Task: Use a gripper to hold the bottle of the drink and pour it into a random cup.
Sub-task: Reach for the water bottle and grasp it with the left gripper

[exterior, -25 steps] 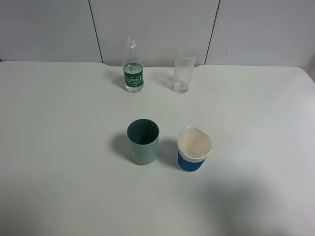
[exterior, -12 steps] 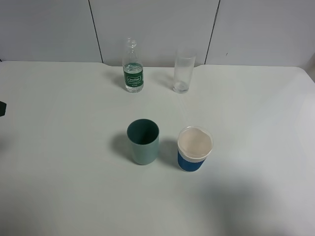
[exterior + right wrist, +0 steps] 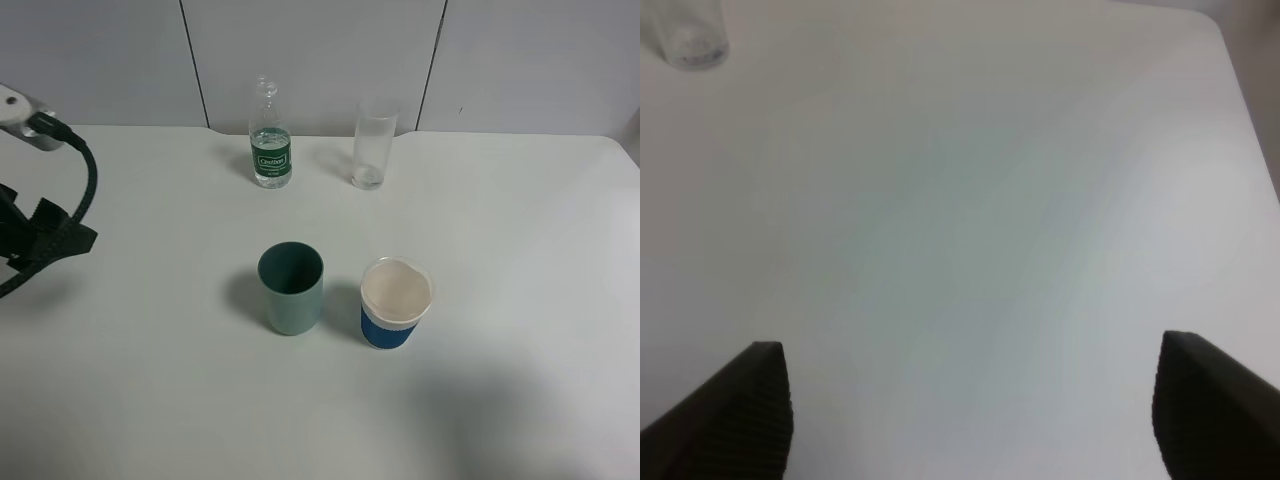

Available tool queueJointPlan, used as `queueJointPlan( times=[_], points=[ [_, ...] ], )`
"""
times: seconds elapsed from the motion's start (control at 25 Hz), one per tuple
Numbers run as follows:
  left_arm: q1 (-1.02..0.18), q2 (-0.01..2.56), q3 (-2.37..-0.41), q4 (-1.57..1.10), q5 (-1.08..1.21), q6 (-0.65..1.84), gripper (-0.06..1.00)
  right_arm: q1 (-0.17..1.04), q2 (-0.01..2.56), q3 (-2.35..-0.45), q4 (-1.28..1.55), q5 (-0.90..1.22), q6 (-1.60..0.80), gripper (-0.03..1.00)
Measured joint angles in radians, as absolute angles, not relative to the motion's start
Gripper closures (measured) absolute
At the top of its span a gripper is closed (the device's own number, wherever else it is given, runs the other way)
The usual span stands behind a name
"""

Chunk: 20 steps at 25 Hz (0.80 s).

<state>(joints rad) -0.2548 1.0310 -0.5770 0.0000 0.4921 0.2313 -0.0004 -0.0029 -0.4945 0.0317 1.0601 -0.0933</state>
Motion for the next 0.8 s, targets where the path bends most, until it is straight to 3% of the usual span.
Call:
queueJointPlan(
  times=[0.32,0.8],
  points=[
    [-0.357,1.217,-0.578,0.0,0.296,0.246,0.07,0.0,-0.003,-0.494,0.032,1.06,-0.093,0.23],
    [-0.368,1.423,-0.579,0.0,0.008,0.249,0.07,0.0,-0.003,-0.494,0.032,1.06,-0.093,0.23]
  ],
)
